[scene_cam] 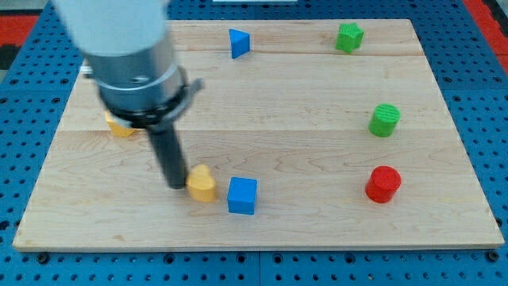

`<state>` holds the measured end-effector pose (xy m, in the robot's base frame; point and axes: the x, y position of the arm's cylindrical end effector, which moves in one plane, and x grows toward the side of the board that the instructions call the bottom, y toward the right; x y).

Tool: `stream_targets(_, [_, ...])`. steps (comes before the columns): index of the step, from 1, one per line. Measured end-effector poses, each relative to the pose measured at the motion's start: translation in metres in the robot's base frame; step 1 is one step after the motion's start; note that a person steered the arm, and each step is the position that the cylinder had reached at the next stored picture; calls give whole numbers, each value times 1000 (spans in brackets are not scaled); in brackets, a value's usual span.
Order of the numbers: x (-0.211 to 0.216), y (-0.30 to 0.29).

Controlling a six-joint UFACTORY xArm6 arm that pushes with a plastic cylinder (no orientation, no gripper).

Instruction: Keep blue cube in between yellow heart and red circle

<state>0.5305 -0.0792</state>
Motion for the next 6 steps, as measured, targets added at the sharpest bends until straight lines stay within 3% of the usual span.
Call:
stream_targets(1, [0,57])
stream_targets(3, [41,25])
stream_targets(5, [62,131])
stream_targets(6, [57,133])
